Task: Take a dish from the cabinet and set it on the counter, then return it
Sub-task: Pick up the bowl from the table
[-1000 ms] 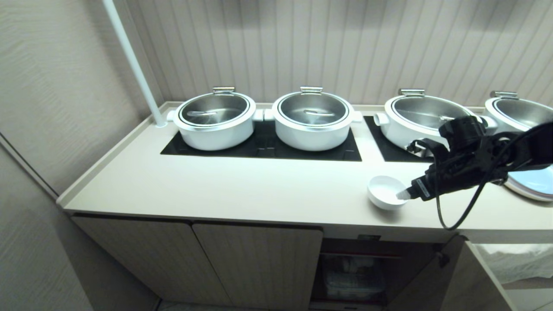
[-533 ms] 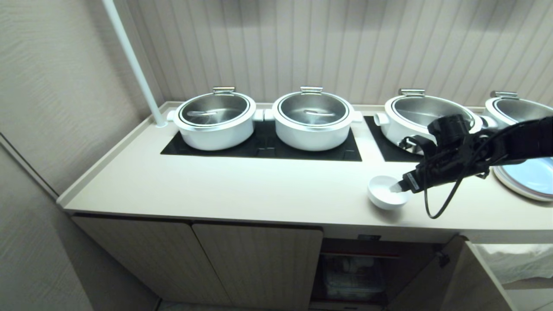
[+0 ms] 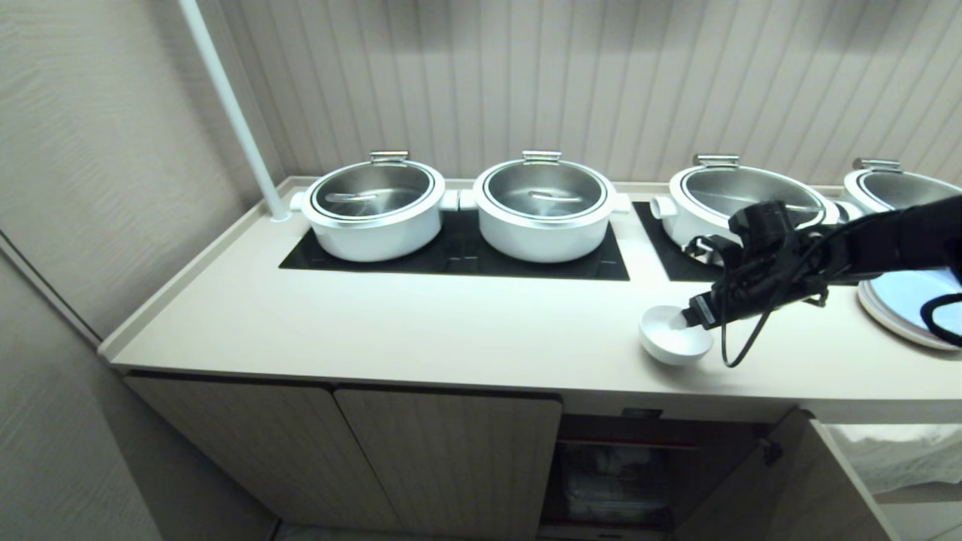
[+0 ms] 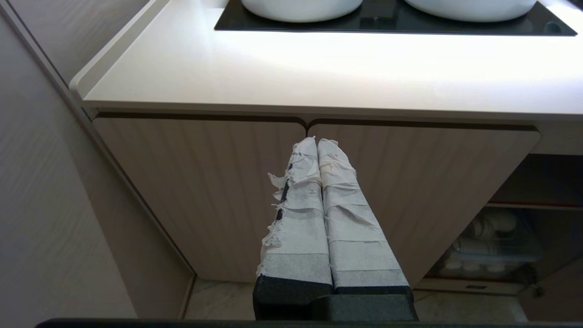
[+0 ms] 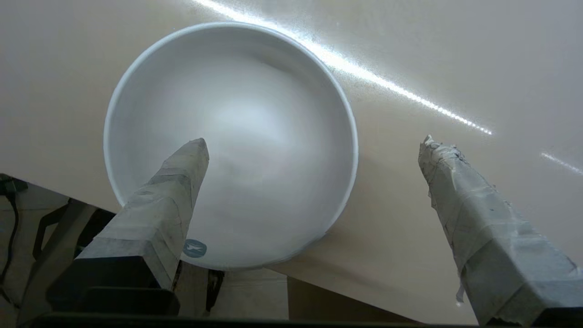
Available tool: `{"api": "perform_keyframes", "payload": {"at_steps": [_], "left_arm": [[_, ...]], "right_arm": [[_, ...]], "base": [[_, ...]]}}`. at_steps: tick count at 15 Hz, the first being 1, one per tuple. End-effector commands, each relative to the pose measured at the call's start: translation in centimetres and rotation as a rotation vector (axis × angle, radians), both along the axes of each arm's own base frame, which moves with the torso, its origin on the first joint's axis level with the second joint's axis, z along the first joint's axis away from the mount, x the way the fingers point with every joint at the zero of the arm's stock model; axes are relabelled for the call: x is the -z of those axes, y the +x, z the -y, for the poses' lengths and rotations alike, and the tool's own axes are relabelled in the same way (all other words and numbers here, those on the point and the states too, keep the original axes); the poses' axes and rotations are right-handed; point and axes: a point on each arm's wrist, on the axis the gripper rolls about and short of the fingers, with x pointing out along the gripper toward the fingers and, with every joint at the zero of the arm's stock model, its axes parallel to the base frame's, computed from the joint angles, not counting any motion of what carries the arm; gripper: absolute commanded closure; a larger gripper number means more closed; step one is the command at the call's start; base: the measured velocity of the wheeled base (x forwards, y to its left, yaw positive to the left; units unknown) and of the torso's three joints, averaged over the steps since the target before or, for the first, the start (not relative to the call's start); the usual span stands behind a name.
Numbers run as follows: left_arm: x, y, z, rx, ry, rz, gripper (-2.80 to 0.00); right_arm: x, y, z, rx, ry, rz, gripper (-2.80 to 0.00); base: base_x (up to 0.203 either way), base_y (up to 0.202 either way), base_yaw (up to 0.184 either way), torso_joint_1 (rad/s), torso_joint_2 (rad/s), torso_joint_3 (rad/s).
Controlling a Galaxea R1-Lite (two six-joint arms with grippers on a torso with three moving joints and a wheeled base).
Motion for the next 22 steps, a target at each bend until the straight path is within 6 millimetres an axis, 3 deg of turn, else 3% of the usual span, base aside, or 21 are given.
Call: {"api": "perform_keyframes", "payload": {"at_steps": [1,11,22], "left_arm": [[0.0,0.0,0.0,0.0,0.0,0.0,0.0],[0.0,0.0,0.0,0.0,0.0,-0.001,0.0],[0.0,0.0,0.0,0.0,0.0,-0.001,0.0]], "right_arm": [[0.6,0.7,0.0,-0.001,0.0,-0.011,-2.8],[2.6,1.5,0.2,0.003,0.002,-0.065,-2.8],[3.3,1.9,0.2,0.017,0.015,-0.079,-2.8]], "base": [[0.0,0.0,0.0,0.0,0.0,0.0],[0.0,0.0,0.0,0.0,0.0,0.0],[0.0,0.0,0.0,0.0,0.0,0.0]]}}
